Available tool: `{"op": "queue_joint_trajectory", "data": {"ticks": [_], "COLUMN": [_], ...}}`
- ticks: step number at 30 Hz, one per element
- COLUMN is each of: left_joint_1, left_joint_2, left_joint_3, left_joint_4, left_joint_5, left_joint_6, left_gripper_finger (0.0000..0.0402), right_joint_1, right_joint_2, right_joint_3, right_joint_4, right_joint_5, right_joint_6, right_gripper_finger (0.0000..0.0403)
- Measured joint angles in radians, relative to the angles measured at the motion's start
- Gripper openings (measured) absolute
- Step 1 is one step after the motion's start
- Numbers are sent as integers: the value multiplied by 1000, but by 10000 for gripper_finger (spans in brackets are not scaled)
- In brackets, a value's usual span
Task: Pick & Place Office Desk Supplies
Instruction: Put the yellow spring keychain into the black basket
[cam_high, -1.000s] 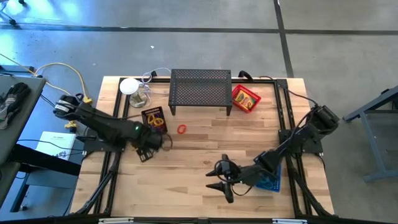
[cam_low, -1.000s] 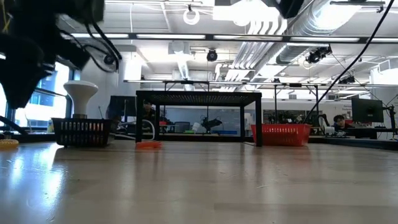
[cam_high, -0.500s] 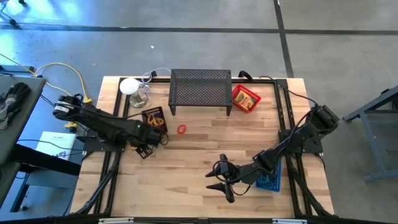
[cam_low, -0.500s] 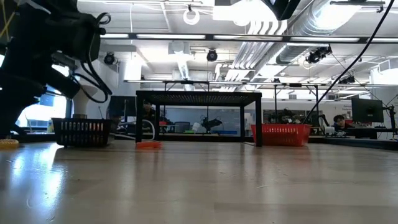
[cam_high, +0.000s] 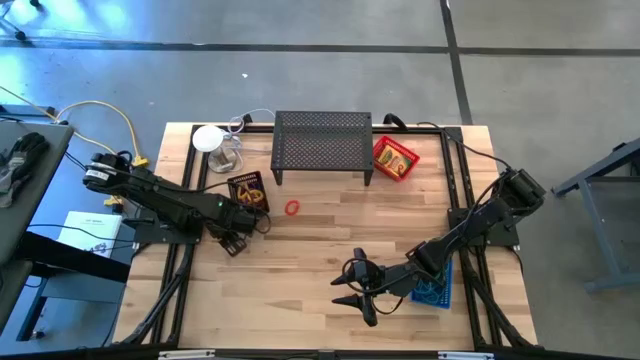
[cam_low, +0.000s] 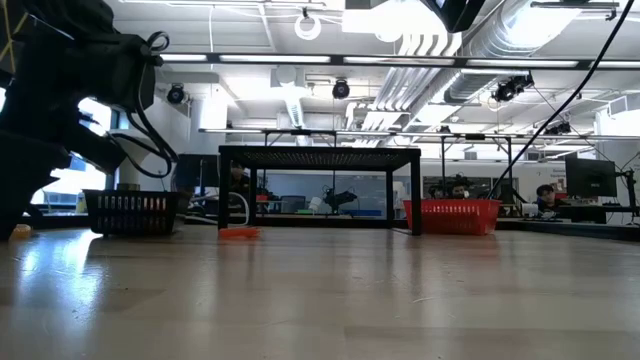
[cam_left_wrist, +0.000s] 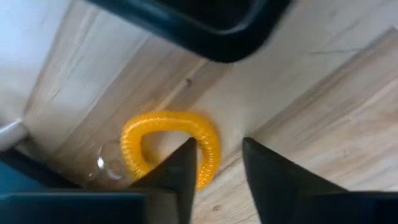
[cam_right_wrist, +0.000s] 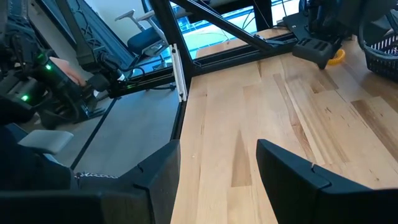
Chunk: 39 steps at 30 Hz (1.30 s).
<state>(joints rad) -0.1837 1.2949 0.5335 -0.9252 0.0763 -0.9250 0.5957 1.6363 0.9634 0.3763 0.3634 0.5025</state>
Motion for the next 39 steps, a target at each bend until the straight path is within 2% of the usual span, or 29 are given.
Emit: {"op": "queue_joint_trajectory", "data": {"ticks": [5, 10, 13, 17, 19, 22, 25, 27, 35, 39], "left_joint_1": [0, -32, -83, -166, -197, -223, -223, -193, 131, 238], "left_joint_2": [1, 3, 5, 5, 4, 3, 3, 4, 10, 9], "left_joint_3": [-6, 37, 120, 283, 371, 462, 497, 497, 476, 423], "left_joint_4": [8, -8, -122, -259, -272, -271, -236, -238, -186, -94], "left_joint_5": [-10, -24, -48, -177, -246, -384, -532, -577, -405, -317], "left_joint_6": [11, 34, 0, -30, -8, 107, 220, 276, 539, 578], "left_gripper_finger": [20, 10, 7, 6, 6, 6, 5, 5, 5, 5], "right_joint_1": [0, 0, 0, 0, -1, -4, -9, -10, -15, -15], "right_joint_2": [0, 0, 0, 0, 0, 0, 0, 0, 4, 24], "right_joint_3": [0, 0, 0, 0, 0, 0, 0, 0, 0, 0], "right_joint_4": [0, 0, 0, 0, -1, -1, -1, -1, 3, 17], "right_joint_5": [0, 0, 0, 4, 4, 4, 4, 4, 4, 12], "right_joint_6": [1, 1, 1, -2, -8, -10, -10, -9, 23, 25], "right_gripper_finger": [199, 199, 199, 199, 199, 199, 199, 199, 199, 199]}}
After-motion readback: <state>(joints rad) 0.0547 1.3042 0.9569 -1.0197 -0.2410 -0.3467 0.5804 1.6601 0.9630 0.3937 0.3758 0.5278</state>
